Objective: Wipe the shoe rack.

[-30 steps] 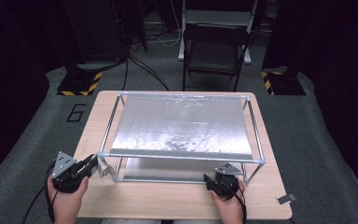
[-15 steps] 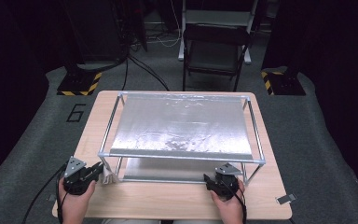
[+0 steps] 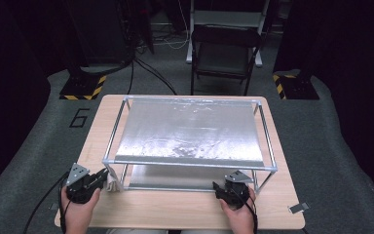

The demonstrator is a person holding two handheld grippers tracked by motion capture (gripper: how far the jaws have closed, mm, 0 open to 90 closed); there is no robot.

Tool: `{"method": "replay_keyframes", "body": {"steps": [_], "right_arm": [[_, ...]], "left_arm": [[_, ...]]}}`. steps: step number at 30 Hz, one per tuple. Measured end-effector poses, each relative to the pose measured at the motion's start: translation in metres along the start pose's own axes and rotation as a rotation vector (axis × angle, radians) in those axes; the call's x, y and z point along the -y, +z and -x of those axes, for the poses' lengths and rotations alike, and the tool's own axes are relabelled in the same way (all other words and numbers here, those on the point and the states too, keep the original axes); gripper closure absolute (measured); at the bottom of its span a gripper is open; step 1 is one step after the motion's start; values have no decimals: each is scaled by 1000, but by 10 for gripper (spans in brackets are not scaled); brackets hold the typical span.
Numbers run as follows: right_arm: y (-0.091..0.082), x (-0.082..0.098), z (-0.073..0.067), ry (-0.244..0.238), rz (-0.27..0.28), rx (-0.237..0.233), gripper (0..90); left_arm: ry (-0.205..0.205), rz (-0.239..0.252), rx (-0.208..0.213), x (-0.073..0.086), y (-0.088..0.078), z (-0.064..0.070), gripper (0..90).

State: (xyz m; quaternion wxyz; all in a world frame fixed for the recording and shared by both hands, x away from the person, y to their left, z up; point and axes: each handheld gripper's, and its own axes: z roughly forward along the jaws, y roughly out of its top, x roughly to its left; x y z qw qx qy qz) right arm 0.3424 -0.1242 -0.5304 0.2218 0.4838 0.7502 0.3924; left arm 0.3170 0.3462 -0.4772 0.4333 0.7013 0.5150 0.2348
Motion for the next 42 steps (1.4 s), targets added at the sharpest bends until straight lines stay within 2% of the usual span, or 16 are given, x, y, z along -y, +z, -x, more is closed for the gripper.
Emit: {"method": "replay_keyframes", "body": {"steps": [1,5,6,7,8,9,11,16,20,22,24,26,33,34,39,42], "right_arm": [[0,0,0,0,0,0,436],[0,0,0,1,0,-1,436],[0,0,0,1,-1,-1,436],[0,0,0,1,-1,-1,436],[0,0,0,0,0,0,436],[0,0,0,0,0,0,436],[0,0,0,-1,0,0,436],[0,0,0,-1,-1,6,436],[0,0,1,-3,2,-8,437],[-3,0,1,14,-26,-11,437],[-3,0,0,26,-24,-11,437],[-3,-1,1,8,-28,-11,437],[-2,-1,-1,-8,-31,-7,439],[-2,-1,0,-8,-22,-10,439],[-2,-1,0,-10,-21,-9,439],[-2,-1,0,-11,-23,-4,439]], "left_arm": [[-3,-16,2,3,2,-2,800],[-8,4,14,-2,-3,-3,800],[-12,41,20,-11,-10,-1,800],[-12,41,20,-11,-10,-1,800],[6,70,22,-23,-20,1,800],[6,70,22,-23,-20,1,800],[23,114,19,-40,-34,5,800],[29,137,8,-57,-49,8,801],[55,138,5,-69,-59,12,801],[75,139,3,-73,-62,14,801],[89,135,-5,-77,-65,15,801],[102,132,-23,-77,-65,16,801],[87,83,-43,-67,-61,9,801],[70,89,-52,-63,-62,6,801],[63,104,-62,-61,-71,1,801],[63,156,-51,-70,-85,2,801]]}}
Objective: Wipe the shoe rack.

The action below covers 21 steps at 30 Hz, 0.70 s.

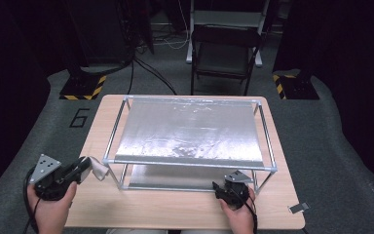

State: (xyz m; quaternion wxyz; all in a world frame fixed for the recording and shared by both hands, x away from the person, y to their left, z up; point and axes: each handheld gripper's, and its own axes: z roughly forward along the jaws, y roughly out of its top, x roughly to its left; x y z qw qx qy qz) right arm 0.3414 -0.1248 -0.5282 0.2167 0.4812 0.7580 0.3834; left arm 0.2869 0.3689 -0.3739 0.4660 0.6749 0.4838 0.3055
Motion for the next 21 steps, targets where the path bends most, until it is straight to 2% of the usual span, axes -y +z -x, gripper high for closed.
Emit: {"method": "replay_keyframes", "body": {"steps": [4,7,9,11,15,18,19,21], "right_arm": [[0,0,0,2,3,-4,439],[0,0,0,2,3,-4,439],[0,0,0,2,3,-4,439],[0,0,0,1,0,-1,440],[0,0,0,1,0,-1,439],[1,0,0,3,-5,-6,439],[1,0,0,3,-5,-6,439],[0,0,0,1,0,-1,440]], "left_arm": [[14,41,18,-15,-6,5,801],[36,57,37,-27,-3,12,801],[40,57,43,-29,-2,13,801],[51,49,63,-33,9,21,801],[58,48,77,-38,18,26,801],[71,62,94,-51,25,33,801],[71,62,94,-51,25,33,801],[84,91,102,-62,25,38,801]]}}
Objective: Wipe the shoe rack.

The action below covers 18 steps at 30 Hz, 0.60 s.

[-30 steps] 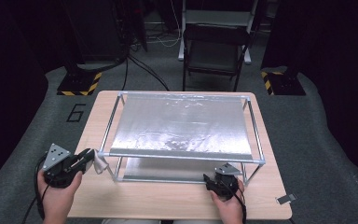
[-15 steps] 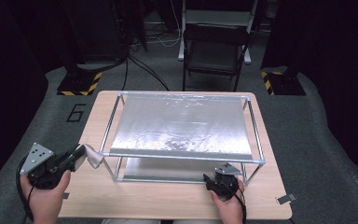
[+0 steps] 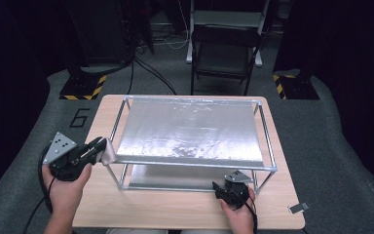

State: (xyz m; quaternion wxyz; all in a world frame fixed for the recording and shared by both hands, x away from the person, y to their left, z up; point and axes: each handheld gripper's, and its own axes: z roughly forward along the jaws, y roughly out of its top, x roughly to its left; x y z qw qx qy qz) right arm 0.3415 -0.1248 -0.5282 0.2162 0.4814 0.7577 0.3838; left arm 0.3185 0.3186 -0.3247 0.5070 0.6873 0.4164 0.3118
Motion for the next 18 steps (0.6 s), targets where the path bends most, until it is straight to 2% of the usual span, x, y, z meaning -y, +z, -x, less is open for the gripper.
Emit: {"method": "replay_keyframes", "body": {"steps": [2,6,9,10,11,12,13,15,18], "right_arm": [[0,0,0,0,0,0,439],[0,0,0,0,3,-3,440],[0,0,0,1,4,-4,440],[0,0,0,1,4,-4,440],[0,0,0,1,-9,-5,440],[0,0,0,1,-9,-5,440],[0,0,0,1,4,-4,440],[0,0,0,-1,0,-2,440],[0,0,0,-2,0,-1,440]], "left_arm": [[21,36,3,-13,2,5,801],[36,36,8,-21,6,9,797],[39,-27,36,-9,17,13,790],[39,-27,36,-9,17,13,784],[31,-64,55,2,22,16,779],[31,-64,55,2,22,16,769],[29,-86,74,8,24,17,769],[13,-100,114,17,27,19,683],[6,-112,127,21,29,19,668]]}}
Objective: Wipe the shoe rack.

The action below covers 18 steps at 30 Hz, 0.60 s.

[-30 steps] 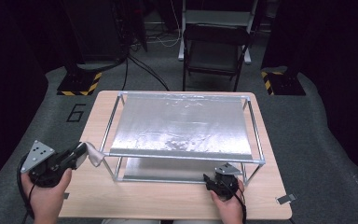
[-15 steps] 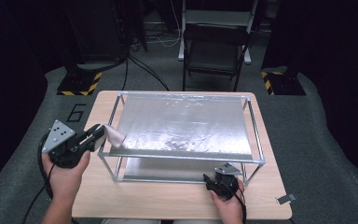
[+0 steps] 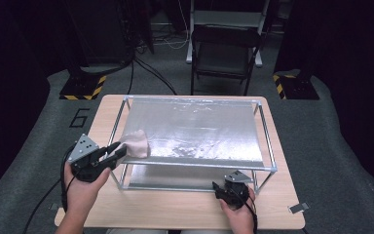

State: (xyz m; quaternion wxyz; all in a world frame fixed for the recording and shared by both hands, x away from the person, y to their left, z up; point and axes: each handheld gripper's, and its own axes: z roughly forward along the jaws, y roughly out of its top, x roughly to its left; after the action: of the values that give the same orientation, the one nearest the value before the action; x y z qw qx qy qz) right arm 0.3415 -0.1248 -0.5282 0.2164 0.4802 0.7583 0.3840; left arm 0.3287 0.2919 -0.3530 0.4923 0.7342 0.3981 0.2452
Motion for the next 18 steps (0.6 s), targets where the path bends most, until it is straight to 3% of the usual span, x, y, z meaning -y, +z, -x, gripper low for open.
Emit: {"method": "replay_keyframes", "body": {"steps": [3,8,9,12,16,18], "right_arm": [[0,0,0,1,0,-1,440],[0,0,0,3,2,-4,440],[0,0,0,3,3,-4,440],[0,0,0,-2,2,-1,441],[0,0,0,-10,1,-3,442],[0,0,0,-10,1,-3,442]], "left_arm": [[7,-10,15,0,3,1,662],[24,-49,27,3,13,3,743],[26,-53,14,4,14,3,743],[62,-67,-88,2,16,3,760],[21,-64,-92,2,19,-1,765],[24,-68,-88,1,21,2,769]]}}
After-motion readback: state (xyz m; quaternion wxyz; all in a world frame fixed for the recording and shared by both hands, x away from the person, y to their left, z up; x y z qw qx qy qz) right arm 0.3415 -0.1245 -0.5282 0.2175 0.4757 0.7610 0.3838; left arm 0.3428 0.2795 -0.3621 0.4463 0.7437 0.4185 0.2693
